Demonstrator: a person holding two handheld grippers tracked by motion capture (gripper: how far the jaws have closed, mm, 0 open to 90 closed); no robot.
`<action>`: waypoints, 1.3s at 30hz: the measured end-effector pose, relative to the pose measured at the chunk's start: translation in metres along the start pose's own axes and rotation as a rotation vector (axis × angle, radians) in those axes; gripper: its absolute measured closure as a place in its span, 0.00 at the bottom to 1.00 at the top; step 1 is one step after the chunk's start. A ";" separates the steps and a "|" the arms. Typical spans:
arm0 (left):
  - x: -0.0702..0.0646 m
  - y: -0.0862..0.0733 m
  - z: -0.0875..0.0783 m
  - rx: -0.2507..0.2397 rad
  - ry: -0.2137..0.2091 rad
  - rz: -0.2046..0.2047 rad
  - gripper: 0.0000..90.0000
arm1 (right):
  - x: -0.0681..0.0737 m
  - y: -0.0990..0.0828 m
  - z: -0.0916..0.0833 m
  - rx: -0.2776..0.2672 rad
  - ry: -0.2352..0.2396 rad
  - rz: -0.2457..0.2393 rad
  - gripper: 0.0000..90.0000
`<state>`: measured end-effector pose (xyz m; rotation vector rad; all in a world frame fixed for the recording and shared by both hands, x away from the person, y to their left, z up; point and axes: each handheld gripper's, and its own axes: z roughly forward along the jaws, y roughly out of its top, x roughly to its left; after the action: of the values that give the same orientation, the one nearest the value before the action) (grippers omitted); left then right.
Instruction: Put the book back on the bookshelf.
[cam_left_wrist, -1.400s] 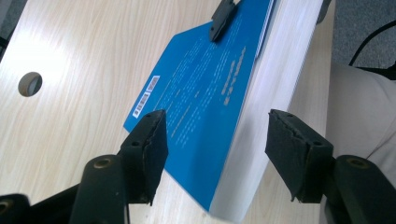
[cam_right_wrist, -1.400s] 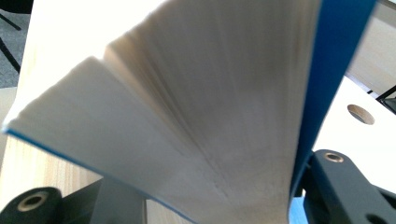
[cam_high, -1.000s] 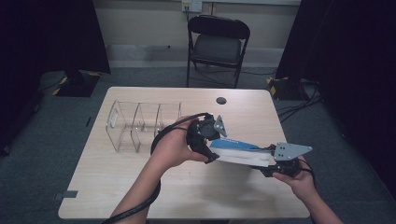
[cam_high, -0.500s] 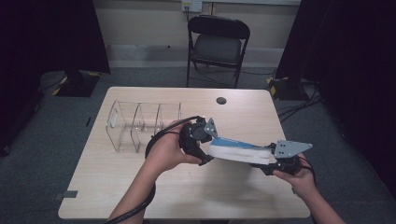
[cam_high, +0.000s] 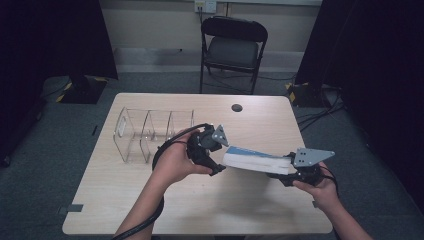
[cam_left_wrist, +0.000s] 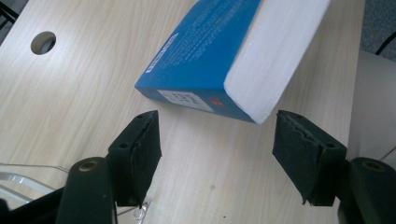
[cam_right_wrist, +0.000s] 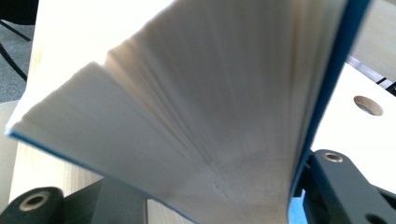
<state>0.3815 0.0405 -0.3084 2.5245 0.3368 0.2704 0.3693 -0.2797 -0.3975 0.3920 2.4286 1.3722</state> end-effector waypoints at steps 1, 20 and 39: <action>0.000 0.001 0.000 0.003 0.001 0.004 0.35 | 0.000 0.000 0.000 0.002 0.000 0.004 0.56; -0.005 0.013 0.007 -0.005 -0.009 0.055 0.45 | 0.001 0.002 -0.012 -0.011 0.049 0.062 0.56; -0.007 0.022 0.014 -0.034 0.014 0.143 0.53 | -0.005 0.002 -0.013 -0.023 0.051 0.079 0.56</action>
<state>0.3825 0.0135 -0.3087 2.5175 0.1561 0.3468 0.3686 -0.2902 -0.3886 0.4576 2.4606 1.4586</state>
